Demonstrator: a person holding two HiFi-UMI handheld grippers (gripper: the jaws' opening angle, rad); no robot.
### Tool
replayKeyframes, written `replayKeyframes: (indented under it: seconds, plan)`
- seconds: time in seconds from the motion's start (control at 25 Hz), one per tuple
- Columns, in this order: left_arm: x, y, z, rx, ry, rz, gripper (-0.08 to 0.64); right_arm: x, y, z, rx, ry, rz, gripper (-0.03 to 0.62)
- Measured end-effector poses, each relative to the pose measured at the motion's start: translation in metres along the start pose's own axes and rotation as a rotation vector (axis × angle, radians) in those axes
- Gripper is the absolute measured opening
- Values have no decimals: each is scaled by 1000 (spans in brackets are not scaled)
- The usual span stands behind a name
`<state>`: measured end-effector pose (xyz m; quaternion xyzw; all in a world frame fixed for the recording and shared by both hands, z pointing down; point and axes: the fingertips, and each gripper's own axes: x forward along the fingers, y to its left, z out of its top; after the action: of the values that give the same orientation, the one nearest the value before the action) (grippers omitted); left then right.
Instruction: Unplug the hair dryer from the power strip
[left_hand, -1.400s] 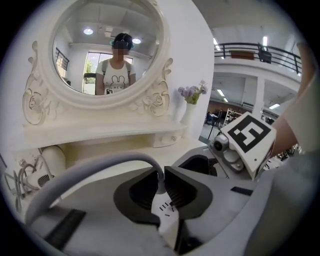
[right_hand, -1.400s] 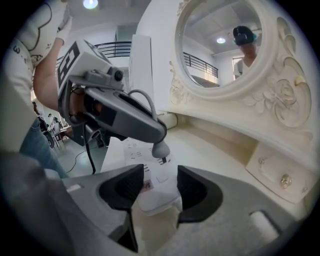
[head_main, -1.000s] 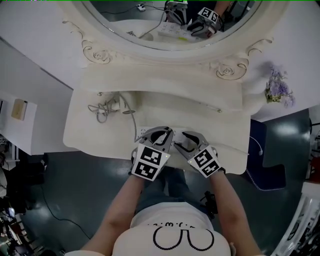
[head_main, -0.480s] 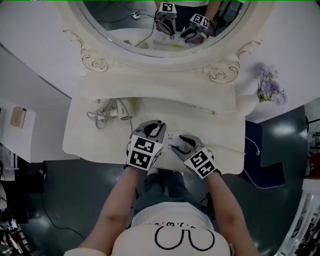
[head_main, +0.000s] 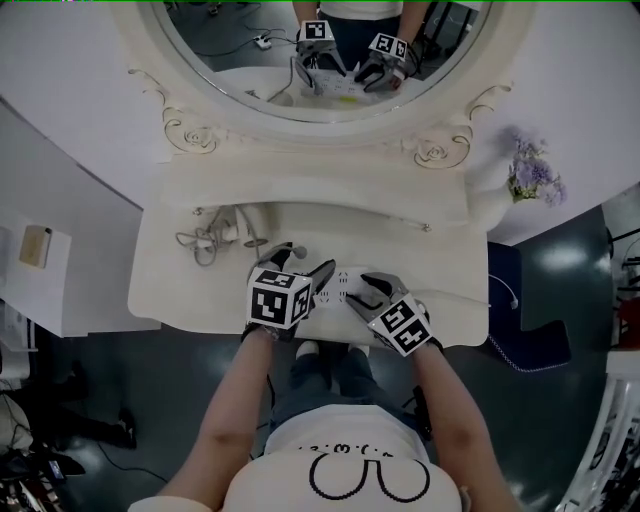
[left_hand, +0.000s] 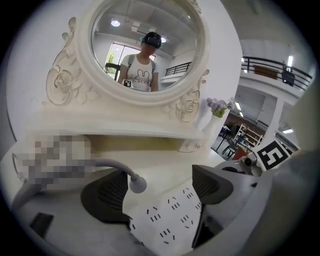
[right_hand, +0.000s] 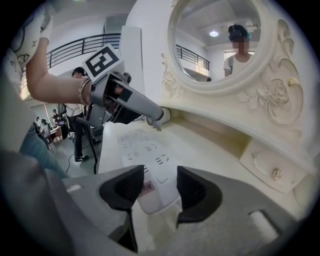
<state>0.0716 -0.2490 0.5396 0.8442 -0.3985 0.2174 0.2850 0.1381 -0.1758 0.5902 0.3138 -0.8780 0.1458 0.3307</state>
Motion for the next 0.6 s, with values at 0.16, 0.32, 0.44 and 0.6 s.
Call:
replayKeyframes:
  seconds: [0.16,0.32,0.44,0.6]
  plan:
    - [-5,13,-21,-24,44,-3,397,1,-4,-2,16,11,-35,202]
    - [-19,21,-42,-43,62,-15,397,-14,-19,9,133,-66,-127,141]
    - [-32,26,-52,-65,58,-29,397,-34,-26,27,179,-155,-192,141]
    - [-52,39,-60,-121,42,-34,397,-61,-19,43,193,-232,-267,140]
